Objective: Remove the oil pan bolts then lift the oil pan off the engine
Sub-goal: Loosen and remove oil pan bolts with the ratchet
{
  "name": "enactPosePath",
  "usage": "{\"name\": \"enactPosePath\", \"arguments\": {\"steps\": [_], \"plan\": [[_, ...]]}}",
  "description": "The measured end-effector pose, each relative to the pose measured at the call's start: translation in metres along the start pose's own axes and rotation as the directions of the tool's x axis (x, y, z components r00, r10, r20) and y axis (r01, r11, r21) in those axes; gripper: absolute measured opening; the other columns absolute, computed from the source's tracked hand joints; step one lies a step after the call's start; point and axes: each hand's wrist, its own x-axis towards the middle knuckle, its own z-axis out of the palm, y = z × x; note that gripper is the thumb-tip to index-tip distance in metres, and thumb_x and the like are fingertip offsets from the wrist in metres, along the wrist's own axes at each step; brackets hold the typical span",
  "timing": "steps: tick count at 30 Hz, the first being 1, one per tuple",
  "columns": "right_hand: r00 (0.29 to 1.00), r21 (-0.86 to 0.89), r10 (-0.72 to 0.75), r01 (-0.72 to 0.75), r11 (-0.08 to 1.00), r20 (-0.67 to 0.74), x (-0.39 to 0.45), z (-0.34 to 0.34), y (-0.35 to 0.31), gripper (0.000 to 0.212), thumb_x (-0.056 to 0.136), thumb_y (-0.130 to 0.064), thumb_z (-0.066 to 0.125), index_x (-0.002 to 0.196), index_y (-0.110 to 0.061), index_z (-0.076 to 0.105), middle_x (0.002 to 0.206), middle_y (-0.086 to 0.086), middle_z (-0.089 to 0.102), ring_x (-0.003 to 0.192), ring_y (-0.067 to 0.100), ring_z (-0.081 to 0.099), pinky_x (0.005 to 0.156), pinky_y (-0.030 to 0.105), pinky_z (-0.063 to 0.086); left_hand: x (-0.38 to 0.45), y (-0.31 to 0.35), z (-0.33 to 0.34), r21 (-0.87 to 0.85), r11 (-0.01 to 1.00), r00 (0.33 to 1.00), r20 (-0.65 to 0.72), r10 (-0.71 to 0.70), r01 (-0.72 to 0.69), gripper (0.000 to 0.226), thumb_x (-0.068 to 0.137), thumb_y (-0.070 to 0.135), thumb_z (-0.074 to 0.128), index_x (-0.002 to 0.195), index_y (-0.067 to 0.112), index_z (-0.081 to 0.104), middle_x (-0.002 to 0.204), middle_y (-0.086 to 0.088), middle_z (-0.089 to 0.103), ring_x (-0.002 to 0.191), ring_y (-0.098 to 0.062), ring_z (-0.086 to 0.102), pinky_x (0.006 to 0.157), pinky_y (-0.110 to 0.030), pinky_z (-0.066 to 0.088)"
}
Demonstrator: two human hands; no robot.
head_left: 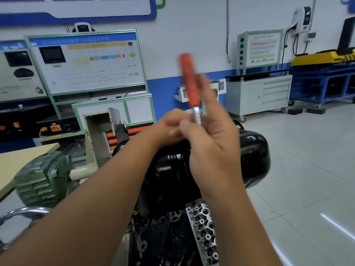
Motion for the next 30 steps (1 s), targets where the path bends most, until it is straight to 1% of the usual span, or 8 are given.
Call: {"name": "enactPosePath", "arguments": {"steps": [5,8,12,14,19,22,25,30], "plan": [[0.79,0.225,0.105,0.043,0.973,-0.604,-0.005,0.007,0.007,0.082,0.099,0.001,0.053,0.16,-0.046,0.026,0.104,0.0,0.078,0.093,0.019,0.075,0.085,0.039,0.063,0.016,0.003,-0.003,0.113,0.989,0.982,0.154,-0.107,0.09,0.029,0.09,0.017,0.068,0.063,0.009,0.06,0.056,0.007,0.048,0.055,-0.008,0.041,0.058,-0.028,0.037],[0.986,0.035,0.058,-0.053,0.998,-0.157,0.003,-0.011,0.002,0.083,0.09,0.007,0.057,0.152,-0.048,0.045,0.088,0.002,0.076,0.085,0.015,0.07,0.085,0.033,0.06,0.014,0.002,-0.006,0.073,0.992,0.973,0.2,-0.111,0.099,0.014,0.089,0.015,0.063,0.087,0.006,0.073,0.076,-0.004,0.065,0.072,-0.014,0.062,0.069,-0.027,0.052],[0.958,-0.171,0.065,-0.016,0.985,0.281,0.005,-0.017,-0.003,0.058,0.082,0.003,0.067,0.127,-0.033,0.072,0.085,0.001,0.076,0.082,0.014,0.068,0.077,0.015,0.051,0.017,-0.02,-0.008,0.061,0.939,0.923,0.172,-0.343,0.337,0.026,0.099,0.003,0.058,0.122,-0.007,0.063,0.107,-0.012,0.072,0.1,-0.017,0.071,0.092,-0.031,0.057],[0.998,0.032,0.056,-0.055,0.998,-0.016,-0.001,-0.007,-0.003,0.069,0.087,0.008,0.065,0.135,-0.042,0.061,0.084,-0.011,0.075,0.084,0.005,0.071,0.084,0.018,0.055,0.019,-0.013,-0.007,0.095,0.975,0.958,0.191,-0.214,0.199,0.008,0.096,0.005,0.063,0.09,0.006,0.069,0.085,0.003,0.076,0.083,-0.012,0.072,0.079,-0.027,0.058],[0.757,0.264,0.138,0.048,0.963,-0.639,-0.005,0.008,0.0,0.081,0.097,0.001,0.058,0.159,-0.043,0.032,0.104,-0.01,0.078,0.095,0.01,0.076,0.078,0.024,0.06,0.025,-0.009,0.001,0.126,0.988,0.983,0.146,-0.109,0.09,0.033,0.09,0.023,0.067,0.058,0.022,0.06,0.052,0.012,0.049,0.051,0.0,0.041,0.06,-0.028,0.037],[0.971,0.029,0.025,-0.018,0.999,-0.238,0.002,-0.011,0.0,0.081,0.09,0.006,0.06,0.147,-0.05,0.05,0.098,-0.008,0.078,0.092,0.005,0.073,0.084,0.031,0.06,0.025,-0.009,-0.003,0.101,0.989,0.966,0.225,-0.126,0.105,0.011,0.082,0.02,0.065,0.071,0.018,0.068,0.064,0.004,0.061,0.065,-0.007,0.054,0.064,-0.026,0.044],[0.963,-0.174,0.022,0.025,0.984,0.268,0.007,-0.021,-0.005,0.072,0.084,0.008,0.065,0.131,-0.048,0.066,0.089,0.007,0.075,0.069,0.028,0.064,0.067,0.022,0.053,0.029,-0.02,-0.004,0.046,0.968,0.935,0.252,-0.249,0.246,0.018,0.091,0.005,0.064,0.106,0.008,0.072,0.094,-0.004,0.071,0.092,-0.018,0.069,0.073,-0.026,0.054],[0.884,0.269,0.105,0.024,0.963,-0.455,-0.006,0.003,0.0,0.082,0.091,0.004,0.06,0.157,-0.038,0.036,0.094,0.0,0.078,0.075,0.016,0.073,0.081,0.031,0.061,0.024,-0.012,-0.001,0.149,0.984,0.983,0.139,-0.122,0.101,0.022,0.091,0.021,0.067,0.078,0.004,0.066,0.074,-0.012,0.066,0.064,-0.011,0.054,0.066,-0.032,0.048]]}}
